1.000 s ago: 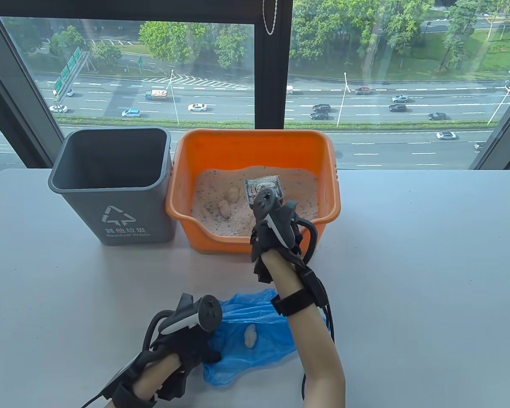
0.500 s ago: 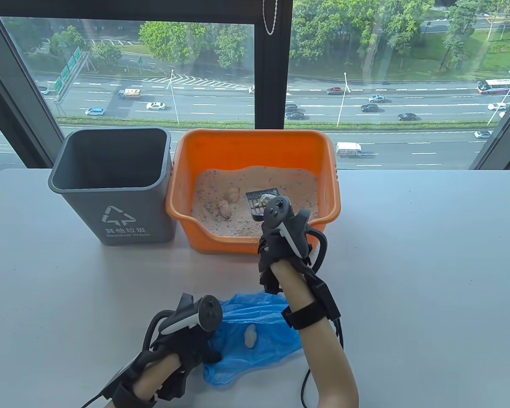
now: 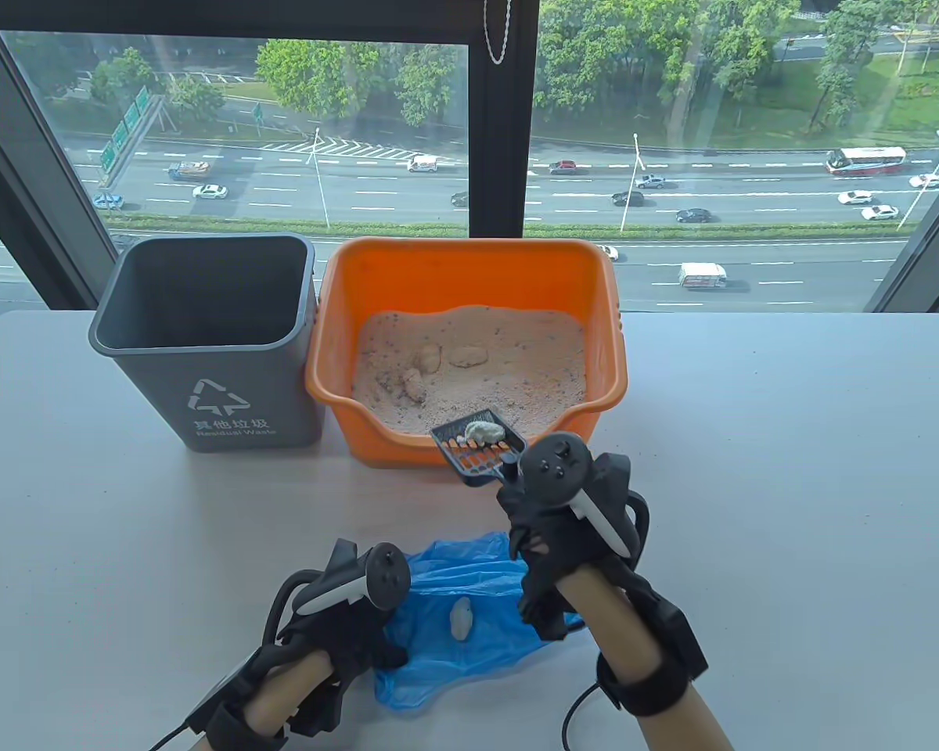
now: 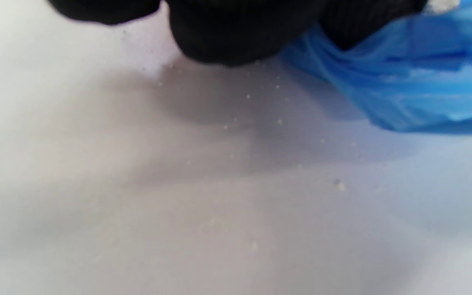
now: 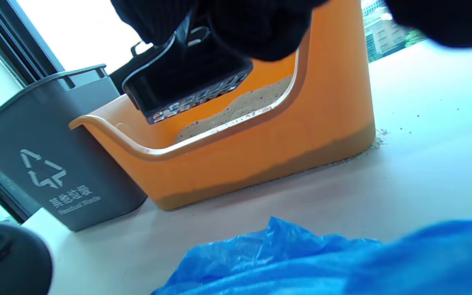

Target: Scoop cat litter

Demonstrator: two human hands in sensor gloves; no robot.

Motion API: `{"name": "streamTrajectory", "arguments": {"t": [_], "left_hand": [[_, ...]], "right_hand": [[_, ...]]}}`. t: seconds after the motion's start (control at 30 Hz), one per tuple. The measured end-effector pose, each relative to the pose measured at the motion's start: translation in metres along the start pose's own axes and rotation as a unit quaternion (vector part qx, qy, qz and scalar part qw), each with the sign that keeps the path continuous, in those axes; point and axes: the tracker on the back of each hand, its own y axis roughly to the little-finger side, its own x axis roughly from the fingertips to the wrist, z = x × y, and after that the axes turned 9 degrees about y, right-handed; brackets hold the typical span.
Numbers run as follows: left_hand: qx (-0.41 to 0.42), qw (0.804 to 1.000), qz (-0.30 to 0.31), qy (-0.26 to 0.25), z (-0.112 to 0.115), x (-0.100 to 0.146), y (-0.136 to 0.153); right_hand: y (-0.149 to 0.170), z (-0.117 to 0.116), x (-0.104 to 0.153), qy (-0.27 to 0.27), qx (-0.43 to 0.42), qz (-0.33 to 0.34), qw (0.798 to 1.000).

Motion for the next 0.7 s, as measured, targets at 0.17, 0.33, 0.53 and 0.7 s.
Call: {"name": "streamTrajectory", "arguments": {"t": [0.17, 0.33, 0.53, 0.7], "left_hand": [[0.003, 1.0, -0.003, 0.002, 0.0, 0.0, 0.0], [0.007, 1.0, -0.006, 0.004, 0.0, 0.0, 0.0], [0.01, 1.0, -0.009, 0.004, 0.0, 0.0, 0.0], [0.008, 1.0, -0.008, 0.004, 0.0, 0.0, -0.001]], "right_hand": [[0.017, 0.015, 0.06, -0.079, -0.005, 0.044, 0.996], [0.026, 0.005, 0.092, -0.158, 0.027, 0.097, 0.982], [0.02, -0.029, 0.077, -0.191, 0.093, 0.09, 0.973], [0.008, -0.033, 0.033, -0.123, 0.157, 0.083, 0.976]]}}
